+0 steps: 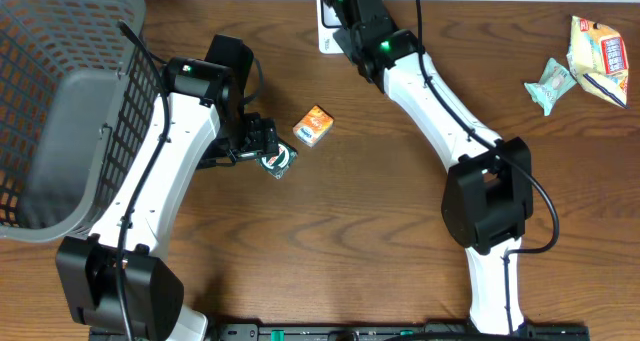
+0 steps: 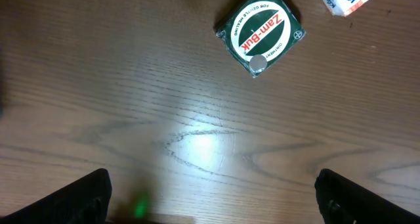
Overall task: Scan the item barcode
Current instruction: 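Raise the Kleenex pack up against the white scanner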
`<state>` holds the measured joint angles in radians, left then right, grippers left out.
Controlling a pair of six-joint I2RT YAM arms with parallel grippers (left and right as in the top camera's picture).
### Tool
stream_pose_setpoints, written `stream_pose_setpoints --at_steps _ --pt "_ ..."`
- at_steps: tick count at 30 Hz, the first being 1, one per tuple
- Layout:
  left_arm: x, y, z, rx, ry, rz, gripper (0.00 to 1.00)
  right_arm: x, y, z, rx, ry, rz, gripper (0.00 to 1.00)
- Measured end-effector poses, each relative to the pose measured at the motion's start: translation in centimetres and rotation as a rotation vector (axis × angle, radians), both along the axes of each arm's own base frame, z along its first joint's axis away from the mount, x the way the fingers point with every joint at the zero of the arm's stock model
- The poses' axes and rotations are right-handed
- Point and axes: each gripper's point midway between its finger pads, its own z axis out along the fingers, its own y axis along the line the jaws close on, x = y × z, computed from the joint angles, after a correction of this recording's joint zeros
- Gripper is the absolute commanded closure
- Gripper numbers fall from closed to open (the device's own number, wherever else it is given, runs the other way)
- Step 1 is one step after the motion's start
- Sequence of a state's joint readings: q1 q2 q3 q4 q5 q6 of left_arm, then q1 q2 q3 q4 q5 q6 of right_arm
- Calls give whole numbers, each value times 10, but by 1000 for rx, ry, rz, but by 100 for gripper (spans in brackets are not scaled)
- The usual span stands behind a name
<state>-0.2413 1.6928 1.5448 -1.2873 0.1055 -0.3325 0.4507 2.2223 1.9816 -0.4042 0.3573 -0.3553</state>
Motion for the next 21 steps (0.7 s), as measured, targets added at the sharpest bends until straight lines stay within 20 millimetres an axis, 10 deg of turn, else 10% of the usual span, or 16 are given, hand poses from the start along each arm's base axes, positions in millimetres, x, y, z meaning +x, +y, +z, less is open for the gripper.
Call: stream_pose_setpoints --at_steps 10,21 --pt "0 0 0 0 0 0 2 35 19 37 -173 -251 174 99" --pt "0 0 0 0 0 0 2 61 24 -55 -443 -231 265 99"
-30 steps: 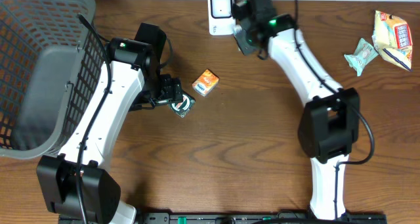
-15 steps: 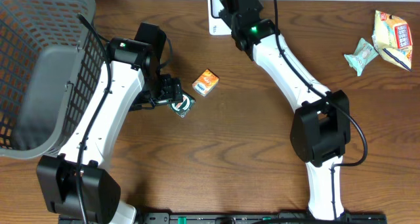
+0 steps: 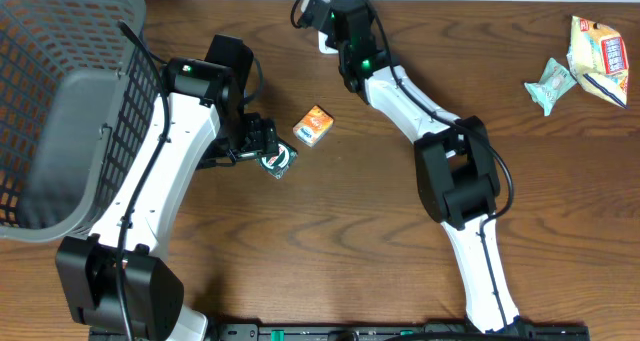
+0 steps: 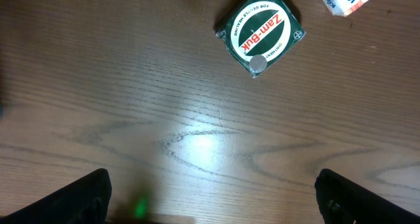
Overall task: Scan the item barcode
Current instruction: 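Raise the Kleenex pack up against the white scanner, then carry the Kleenex pack to the right edge and release it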
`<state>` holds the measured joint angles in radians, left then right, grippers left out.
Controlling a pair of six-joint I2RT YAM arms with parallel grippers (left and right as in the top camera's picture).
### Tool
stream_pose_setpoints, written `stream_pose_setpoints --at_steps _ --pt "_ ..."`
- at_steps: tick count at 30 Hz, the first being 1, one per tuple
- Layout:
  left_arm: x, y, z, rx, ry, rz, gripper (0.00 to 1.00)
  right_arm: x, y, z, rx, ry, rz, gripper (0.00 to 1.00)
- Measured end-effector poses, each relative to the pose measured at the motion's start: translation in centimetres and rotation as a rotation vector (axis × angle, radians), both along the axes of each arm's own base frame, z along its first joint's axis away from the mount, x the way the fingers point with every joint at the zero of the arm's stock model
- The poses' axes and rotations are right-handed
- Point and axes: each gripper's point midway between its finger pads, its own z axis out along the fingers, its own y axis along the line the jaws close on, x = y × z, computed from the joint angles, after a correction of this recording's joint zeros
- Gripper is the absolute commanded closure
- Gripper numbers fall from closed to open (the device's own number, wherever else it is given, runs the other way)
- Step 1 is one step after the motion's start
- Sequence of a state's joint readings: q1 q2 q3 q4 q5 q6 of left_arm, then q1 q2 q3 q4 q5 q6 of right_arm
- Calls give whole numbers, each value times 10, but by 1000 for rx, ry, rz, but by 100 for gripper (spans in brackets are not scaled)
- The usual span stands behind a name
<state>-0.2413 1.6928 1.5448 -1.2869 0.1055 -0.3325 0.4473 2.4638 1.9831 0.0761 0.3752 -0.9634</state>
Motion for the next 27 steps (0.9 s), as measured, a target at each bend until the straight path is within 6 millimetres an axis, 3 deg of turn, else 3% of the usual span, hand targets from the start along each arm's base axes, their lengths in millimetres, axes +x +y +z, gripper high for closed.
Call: stream_pose_setpoints --at_steps 11,17,20,23,27 --pt "0 0 0 0 0 0 2 3 -8 4 4 -32 -53 99" --pt "0 0 0 0 0 0 2 3 -27 4 -10 -37 -159 99" --pt "0 0 0 0 1 0 2 0 -52 -7 -64 14 -233 99" --pt "0 0 0 0 1 0 3 -7 -93 -21 -108 108 -319 99" --pt "0 0 0 0 -1 0 2 -19 -176 -15 -66 204 -503 99"
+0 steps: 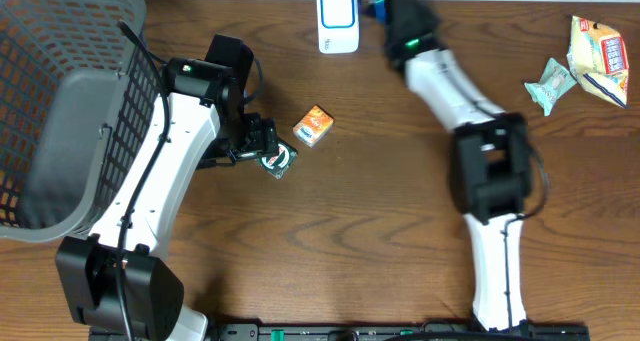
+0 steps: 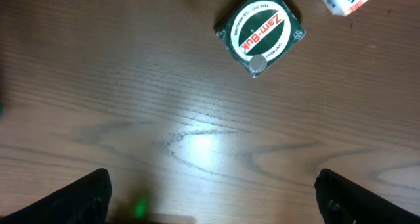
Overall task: Scan the item barcode
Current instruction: 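Carry the Kleenex pack to the right edge and release it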
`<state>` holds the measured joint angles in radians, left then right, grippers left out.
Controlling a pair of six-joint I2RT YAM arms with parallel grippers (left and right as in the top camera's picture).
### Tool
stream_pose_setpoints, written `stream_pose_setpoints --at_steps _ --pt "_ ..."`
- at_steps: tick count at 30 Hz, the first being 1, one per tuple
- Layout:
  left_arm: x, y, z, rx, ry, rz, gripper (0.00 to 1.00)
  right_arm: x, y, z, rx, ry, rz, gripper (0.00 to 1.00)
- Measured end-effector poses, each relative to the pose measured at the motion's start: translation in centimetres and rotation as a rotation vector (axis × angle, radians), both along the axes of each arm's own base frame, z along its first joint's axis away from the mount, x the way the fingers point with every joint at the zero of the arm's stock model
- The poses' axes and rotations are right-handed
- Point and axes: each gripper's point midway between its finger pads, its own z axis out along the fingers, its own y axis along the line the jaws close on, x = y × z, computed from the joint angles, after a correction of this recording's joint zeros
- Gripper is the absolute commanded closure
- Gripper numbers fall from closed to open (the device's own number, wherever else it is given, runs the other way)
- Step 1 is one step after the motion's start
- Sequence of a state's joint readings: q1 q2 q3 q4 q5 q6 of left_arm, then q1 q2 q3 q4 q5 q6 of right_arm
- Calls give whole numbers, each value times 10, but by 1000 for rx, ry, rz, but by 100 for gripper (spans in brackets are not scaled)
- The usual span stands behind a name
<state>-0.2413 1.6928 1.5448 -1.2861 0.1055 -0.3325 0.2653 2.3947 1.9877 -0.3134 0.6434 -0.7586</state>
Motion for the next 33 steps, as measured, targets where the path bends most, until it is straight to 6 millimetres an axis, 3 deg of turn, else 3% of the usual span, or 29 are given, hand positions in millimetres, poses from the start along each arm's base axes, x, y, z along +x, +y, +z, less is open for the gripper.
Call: stream_pose_setpoints --at_steps 6,7,9,10,11,15,18,21,25,28,33 --pt "0 0 0 0 1 0 2 -36 -153 32 68 11 -352 95" --pt "0 0 0 0 1 0 2 -47 -184 34 70 14 -425 85" --pt "0 0 0 0 1 0 2 -63 -220 32 79 22 -520 43" --pt "0 0 0 0 1 0 2 -72 -237 29 89 24 -573 16" --pt "0 0 0 0 1 0 2 -81 -254 27 99 23 -626 1" --pt "0 0 0 0 1 0 2 -96 -276 22 153 5 -718 1" --pt "0 0 0 0 1 0 2 -98 -275 14 216 15 -723 1" --pt "0 0 0 0 1 0 2 -91 -260 6 298 30 -684 1" --pt "0 0 0 0 1 0 2 -75 -220 -3 412 56 -584 1" --pt "0 0 0 0 1 0 2 -62 -171 -10 522 83 -486 1" --pt "0 0 0 0 1 0 3 -49 -48 -17 825 185 -271 1"
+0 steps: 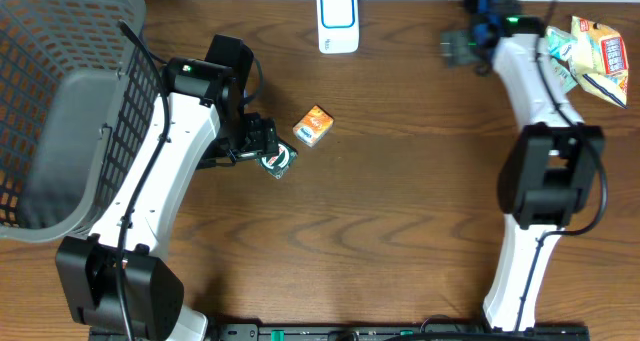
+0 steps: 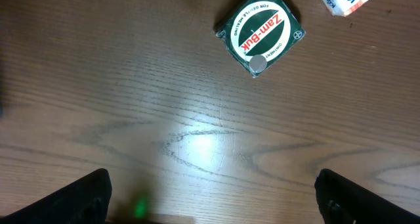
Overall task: Scan the item barcode
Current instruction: 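Carry the Kleenex pack to the right edge and release it, then reach the right gripper to the orange tissue pack and grasp it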
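Observation:
A green Zam-Buk box (image 2: 260, 32) lies flat on the wooden table, also seen from overhead (image 1: 281, 162). My left gripper (image 2: 211, 199) is open just short of it, with only bare wood between its black fingertips (image 2: 85, 196). An orange-and-white carton (image 1: 313, 125) lies just right of the green box; its corner shows in the left wrist view. The white scanner (image 1: 338, 19) stands at the back edge. My right gripper (image 1: 456, 47) is blurred at the back right, far from the scanner, and its jaws cannot be made out.
A grey mesh basket (image 1: 40, 41) fills the left side of the table. Two snack packets (image 1: 598, 53) lie at the back right corner, one partly behind the right arm (image 1: 530, 81).
The right arm was just right of the scanner at the back centre and is now at the back right beside the snack packets. The left arm and both boxes have not moved.
The right gripper was over the white scanner at the back at the first two moments. Then it was right of the scanner, which stood uncovered, and now it is at the back right. The left gripper has stayed open beside the green box throughout.

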`<state>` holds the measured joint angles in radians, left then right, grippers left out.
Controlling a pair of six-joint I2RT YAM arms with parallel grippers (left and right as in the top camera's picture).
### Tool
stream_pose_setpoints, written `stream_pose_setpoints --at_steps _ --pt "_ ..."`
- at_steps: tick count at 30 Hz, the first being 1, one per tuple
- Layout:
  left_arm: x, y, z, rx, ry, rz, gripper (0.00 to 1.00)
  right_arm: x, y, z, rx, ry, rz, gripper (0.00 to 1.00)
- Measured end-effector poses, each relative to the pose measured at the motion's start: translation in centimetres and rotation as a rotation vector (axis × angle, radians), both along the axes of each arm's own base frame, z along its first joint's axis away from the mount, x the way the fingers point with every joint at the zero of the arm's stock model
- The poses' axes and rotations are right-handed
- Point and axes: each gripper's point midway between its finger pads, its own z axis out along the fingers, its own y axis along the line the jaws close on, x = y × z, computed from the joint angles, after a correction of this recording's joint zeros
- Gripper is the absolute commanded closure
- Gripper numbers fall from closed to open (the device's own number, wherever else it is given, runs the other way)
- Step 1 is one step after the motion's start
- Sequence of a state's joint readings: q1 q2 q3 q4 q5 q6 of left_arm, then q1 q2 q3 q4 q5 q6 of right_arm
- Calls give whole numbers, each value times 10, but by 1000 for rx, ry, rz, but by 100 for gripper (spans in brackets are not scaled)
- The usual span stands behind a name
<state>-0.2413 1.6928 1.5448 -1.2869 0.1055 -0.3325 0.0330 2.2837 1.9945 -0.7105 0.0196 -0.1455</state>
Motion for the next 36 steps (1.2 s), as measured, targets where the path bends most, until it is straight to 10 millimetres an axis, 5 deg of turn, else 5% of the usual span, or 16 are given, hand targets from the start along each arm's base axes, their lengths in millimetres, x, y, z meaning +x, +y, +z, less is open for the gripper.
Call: stream_pose_setpoints --at_steps 6,12,18,36 --pt "0 0 0 0 0 0 3 -31 150 8 372 69 317 1" --pt "0 0 0 0 0 0 2 -106 233 7 561 311 472 1" --pt "0 0 0 0 0 0 2 -158 263 -3 527 480 504 1" --pt "0 0 0 0 0 0 2 -228 310 -18 399 670 403 1"
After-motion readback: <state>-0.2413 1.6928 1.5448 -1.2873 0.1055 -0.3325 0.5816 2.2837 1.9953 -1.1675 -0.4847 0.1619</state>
